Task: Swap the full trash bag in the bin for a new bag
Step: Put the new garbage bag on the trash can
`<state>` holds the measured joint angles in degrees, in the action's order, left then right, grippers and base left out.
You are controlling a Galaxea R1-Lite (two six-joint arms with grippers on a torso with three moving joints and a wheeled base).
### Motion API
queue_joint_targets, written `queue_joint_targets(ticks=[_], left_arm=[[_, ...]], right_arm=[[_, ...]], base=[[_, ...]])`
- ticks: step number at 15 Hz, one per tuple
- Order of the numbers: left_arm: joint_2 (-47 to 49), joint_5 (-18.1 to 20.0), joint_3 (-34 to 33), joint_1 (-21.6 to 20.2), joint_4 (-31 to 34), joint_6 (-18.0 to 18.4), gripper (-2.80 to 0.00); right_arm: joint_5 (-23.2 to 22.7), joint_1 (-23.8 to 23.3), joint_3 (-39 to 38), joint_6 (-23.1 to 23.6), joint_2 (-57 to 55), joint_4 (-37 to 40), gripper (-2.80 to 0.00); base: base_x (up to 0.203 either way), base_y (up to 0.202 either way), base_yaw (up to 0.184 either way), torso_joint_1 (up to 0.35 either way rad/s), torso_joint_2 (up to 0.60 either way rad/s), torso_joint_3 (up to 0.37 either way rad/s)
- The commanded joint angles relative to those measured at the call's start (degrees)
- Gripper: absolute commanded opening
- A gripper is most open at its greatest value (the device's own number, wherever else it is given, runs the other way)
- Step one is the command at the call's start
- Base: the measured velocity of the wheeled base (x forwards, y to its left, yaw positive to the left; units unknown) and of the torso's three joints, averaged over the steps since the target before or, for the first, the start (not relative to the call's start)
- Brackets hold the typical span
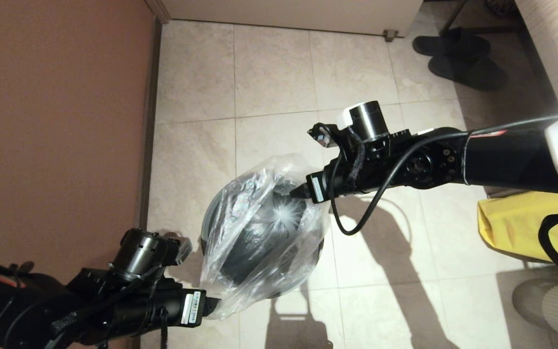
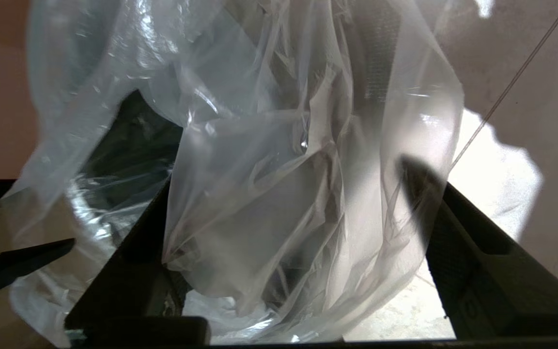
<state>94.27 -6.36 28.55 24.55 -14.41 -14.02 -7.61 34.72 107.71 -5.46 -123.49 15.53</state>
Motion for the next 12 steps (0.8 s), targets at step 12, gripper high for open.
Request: queue_joint_targets(ticks=[12], left_arm=[[3.7, -1.7, -1.3, -3.7, -1.6, -0.5, 0.0]], right_arm=[[-5.3, 2.1, -1.2, -9.9, 5.8, 4.2, 0.0]], base=[[0.0, 0.0, 0.0, 0.0, 0.0, 0.0]])
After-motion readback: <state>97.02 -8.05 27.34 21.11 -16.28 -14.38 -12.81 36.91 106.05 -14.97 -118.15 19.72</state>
